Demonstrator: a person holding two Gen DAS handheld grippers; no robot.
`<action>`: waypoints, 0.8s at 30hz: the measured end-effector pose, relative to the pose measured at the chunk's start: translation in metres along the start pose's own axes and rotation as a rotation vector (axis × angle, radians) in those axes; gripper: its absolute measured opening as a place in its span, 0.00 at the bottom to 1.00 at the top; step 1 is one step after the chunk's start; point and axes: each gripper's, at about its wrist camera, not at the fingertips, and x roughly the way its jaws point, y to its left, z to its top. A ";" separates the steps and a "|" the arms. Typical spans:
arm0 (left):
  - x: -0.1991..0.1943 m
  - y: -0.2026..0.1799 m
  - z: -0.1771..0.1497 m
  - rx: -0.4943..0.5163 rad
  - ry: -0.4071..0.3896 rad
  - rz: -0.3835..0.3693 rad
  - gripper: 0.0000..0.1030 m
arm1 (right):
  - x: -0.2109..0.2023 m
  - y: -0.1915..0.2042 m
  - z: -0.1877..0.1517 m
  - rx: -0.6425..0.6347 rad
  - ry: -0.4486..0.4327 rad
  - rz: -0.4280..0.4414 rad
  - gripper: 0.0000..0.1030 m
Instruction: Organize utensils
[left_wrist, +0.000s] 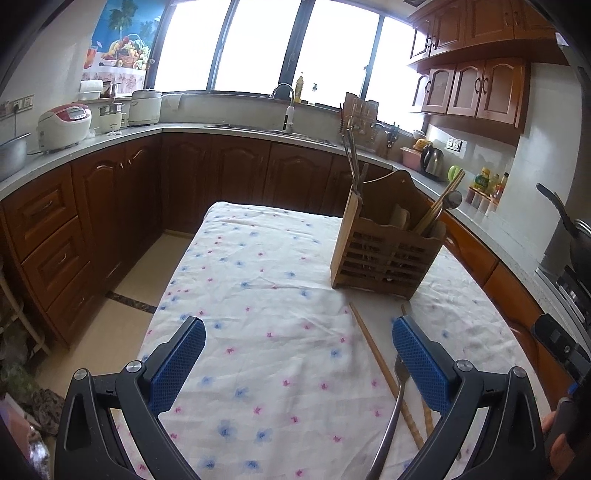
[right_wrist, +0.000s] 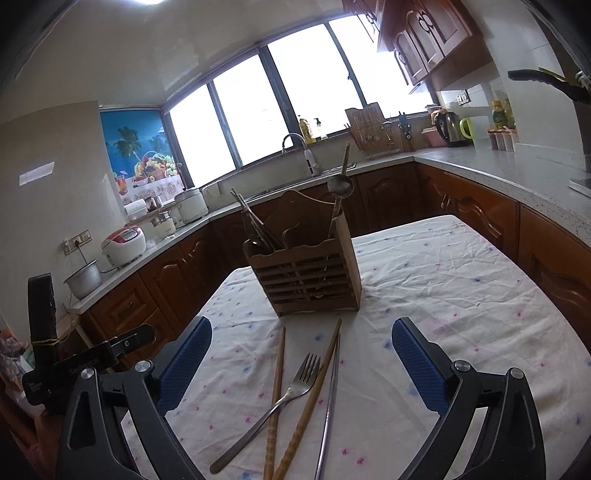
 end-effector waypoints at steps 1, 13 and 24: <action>-0.002 0.000 0.000 0.001 0.003 0.000 0.99 | -0.001 0.001 0.000 -0.004 -0.001 -0.002 0.96; -0.061 -0.008 0.006 0.041 -0.183 -0.062 0.99 | -0.044 0.032 0.025 -0.192 -0.113 -0.056 0.99; -0.085 -0.024 -0.043 0.163 -0.160 -0.010 0.99 | -0.076 0.036 0.001 -0.207 -0.179 -0.064 1.00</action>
